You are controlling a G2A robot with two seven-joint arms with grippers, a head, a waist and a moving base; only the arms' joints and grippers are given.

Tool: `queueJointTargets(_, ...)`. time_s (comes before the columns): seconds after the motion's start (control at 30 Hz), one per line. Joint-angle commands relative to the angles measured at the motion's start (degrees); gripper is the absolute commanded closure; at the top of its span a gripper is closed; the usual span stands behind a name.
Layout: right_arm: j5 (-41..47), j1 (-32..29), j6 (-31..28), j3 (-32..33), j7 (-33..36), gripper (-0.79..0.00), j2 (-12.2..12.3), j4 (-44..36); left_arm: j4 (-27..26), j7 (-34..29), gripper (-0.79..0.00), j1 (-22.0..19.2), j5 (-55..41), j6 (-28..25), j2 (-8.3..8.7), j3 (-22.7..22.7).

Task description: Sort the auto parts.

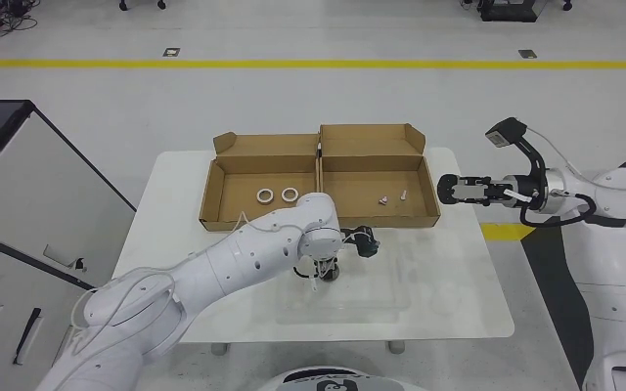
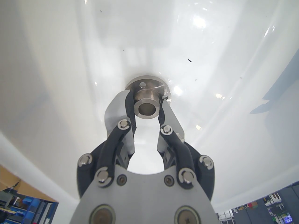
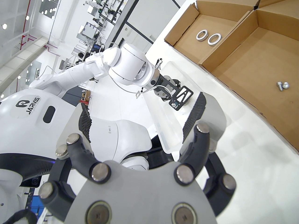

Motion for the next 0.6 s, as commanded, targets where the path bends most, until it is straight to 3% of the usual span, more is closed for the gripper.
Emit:
queueJointTargets(0.0, 0.0, 0.0, 0.0, 0.0, 0.0, -0.785, 0.0, 0.0, -1.4, -0.9, 0.000, -0.2, -0.6, 0.8, 0.41, -0.6)
queueJointTargets(0.23, 0.0, 0.0, 0.0, 0.0, 0.0, -0.785, 0.0, 0.0, -9.7, -5.5, 0.000, -1.8, -4.6, 5.4, 2.97, -1.6)
queueJointTargets(0.57, 0.0, 0.0, 0.0, 0.0, 0.0, -0.785, 0.0, 0.0, -8.5, -3.9, 0.000, -1.2, -4.6, 6.2, 3.26, -1.9)
